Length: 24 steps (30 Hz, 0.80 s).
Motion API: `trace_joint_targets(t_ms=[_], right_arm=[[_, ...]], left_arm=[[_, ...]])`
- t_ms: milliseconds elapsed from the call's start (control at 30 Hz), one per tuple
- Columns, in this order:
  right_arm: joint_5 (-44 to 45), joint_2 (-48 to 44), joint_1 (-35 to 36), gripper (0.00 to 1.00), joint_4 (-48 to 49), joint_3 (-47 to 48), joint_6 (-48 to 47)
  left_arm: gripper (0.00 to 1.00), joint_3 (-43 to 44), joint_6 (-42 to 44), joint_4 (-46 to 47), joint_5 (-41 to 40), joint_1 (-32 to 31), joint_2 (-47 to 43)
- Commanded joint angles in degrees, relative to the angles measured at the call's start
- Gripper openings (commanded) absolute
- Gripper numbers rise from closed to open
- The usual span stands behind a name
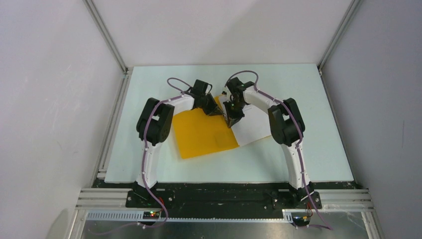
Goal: Put the files into the folder
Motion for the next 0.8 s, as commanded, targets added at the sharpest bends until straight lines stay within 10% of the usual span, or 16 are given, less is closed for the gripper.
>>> trace_joint_targets(t_ms=[0,167,500,767], right_arm=[[-8.06,4.88,0.04,0.12,4.24,0.54,-0.47],[-13.93,1.49,-0.92,0.29,0.3,5.97,0.22],[-11.52,-6.4,-10.69,0.48,-4.6,3.15,-2.73],[-12.44,-13.49,-17.78,0.56,-2.05,-2.16,-8.92]], left_arm=[[0.16,-1.36,-1.76,0.63,0.27,-0.46,2.04],[0.21,-1.13,0.45,0.82,1.31,0.47,0.19],[0.65,5.58,18.77,-0.79,9.05,6.84,-14.55],[0.84,-10.12,31.02,-8.69,-2.96,20.58,-29.49]])
